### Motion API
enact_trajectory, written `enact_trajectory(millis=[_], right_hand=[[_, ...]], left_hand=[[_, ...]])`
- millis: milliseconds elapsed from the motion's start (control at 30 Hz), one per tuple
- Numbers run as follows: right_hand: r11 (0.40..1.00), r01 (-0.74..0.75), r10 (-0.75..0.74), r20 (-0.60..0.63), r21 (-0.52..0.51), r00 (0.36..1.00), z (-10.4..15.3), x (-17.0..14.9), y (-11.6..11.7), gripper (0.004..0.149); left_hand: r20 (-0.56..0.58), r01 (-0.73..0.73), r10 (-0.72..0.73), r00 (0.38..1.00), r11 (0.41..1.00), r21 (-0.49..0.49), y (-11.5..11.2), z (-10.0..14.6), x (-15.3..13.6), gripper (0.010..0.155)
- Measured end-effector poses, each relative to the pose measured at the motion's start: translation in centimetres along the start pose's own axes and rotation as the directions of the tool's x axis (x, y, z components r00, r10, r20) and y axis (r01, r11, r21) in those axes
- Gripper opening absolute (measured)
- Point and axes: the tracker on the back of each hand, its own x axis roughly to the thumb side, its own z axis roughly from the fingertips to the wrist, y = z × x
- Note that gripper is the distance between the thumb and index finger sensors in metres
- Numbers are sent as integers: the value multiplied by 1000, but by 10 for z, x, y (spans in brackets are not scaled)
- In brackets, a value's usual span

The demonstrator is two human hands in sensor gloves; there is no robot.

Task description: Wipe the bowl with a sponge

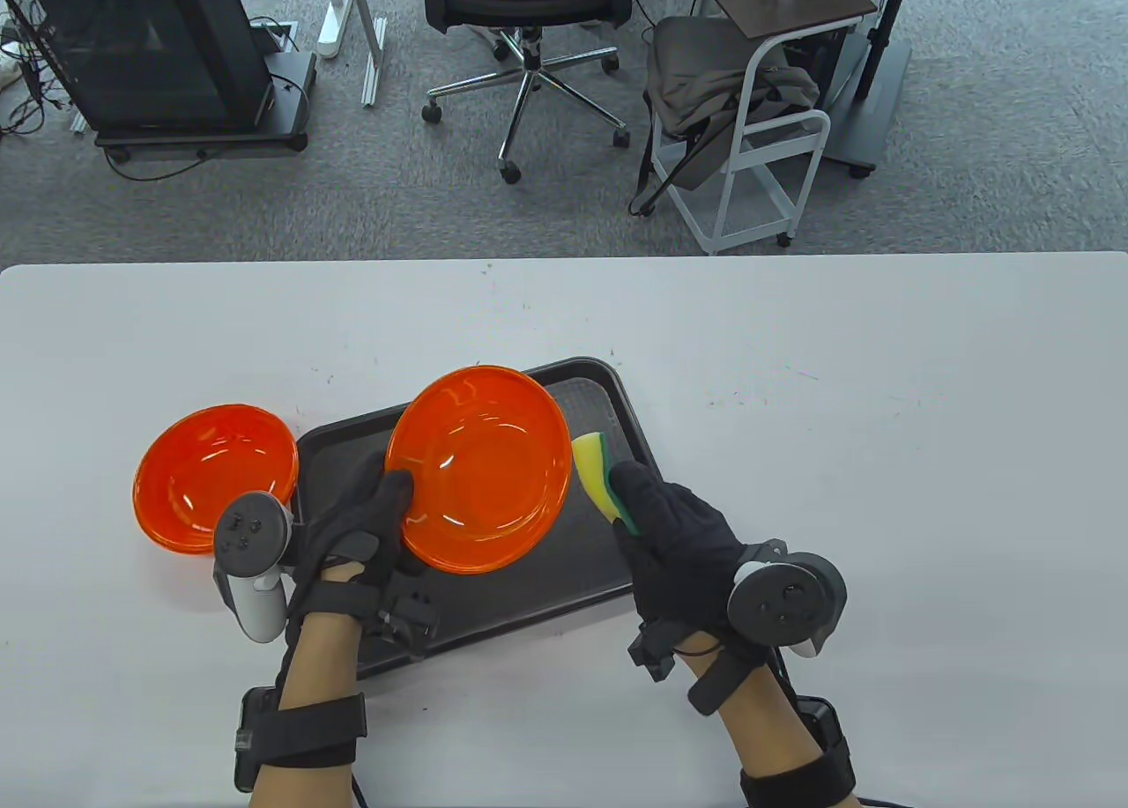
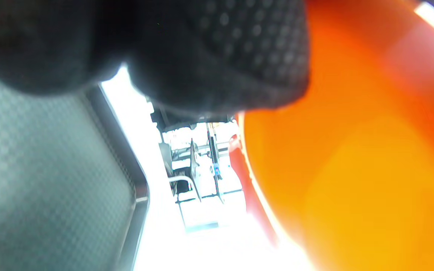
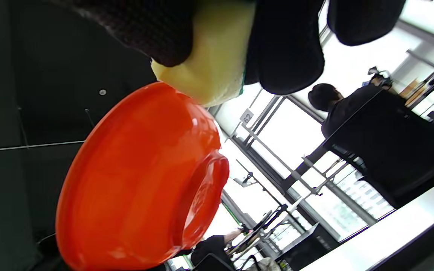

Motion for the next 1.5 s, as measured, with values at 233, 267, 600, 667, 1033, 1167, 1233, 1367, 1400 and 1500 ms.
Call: enact_trajectory(millis=[233, 267, 600, 667, 1033, 1167, 1233, 1367, 1400, 1500], right_hand=[[998, 63, -64, 60, 29, 996, 0, 1, 8, 48], [998, 59, -60, 63, 26, 996, 1, 1, 8, 48], [966, 248, -250, -9, -70, 968, 2, -11, 5, 48], [962, 262, -265, -20, -76, 964, 2, -13, 5, 48], [889, 452, -458, -124, -80, 880, 4, -25, 11, 49], [823, 566, -566, -173, -54, 806, 4, -28, 21, 49], [797, 602, -599, -188, -49, 778, 4, -29, 23, 49], [773, 635, -621, -211, -3, 755, 4, -26, 30, 50], [773, 634, -616, -221, 16, 756, 4, -25, 33, 50], [757, 646, -608, -256, 97, 751, 5, -22, 45, 51]], left_hand=[[-44, 126, -129, 991, 990, -60, -1, 1, 6, 56], [-48, 136, -139, 989, 988, -72, -1, 1, 7, 56], [-40, 129, -147, 988, 948, -291, -18, -4, 8, 59], [-31, 127, -144, 989, 938, -322, -21, -4, 10, 59], [65, 178, -166, 984, 892, -416, -45, 1, 25, 60], [107, 201, -172, 979, 884, -421, -55, 2, 27, 62], [120, 203, -167, 979, 884, -422, -59, 3, 28, 63], [148, 192, -142, 979, 892, -410, -68, 4, 29, 64], [156, 201, -151, 976, 899, -390, -70, 5, 30, 65], [191, 200, -145, 971, 929, -311, -73, 7, 32, 65]])
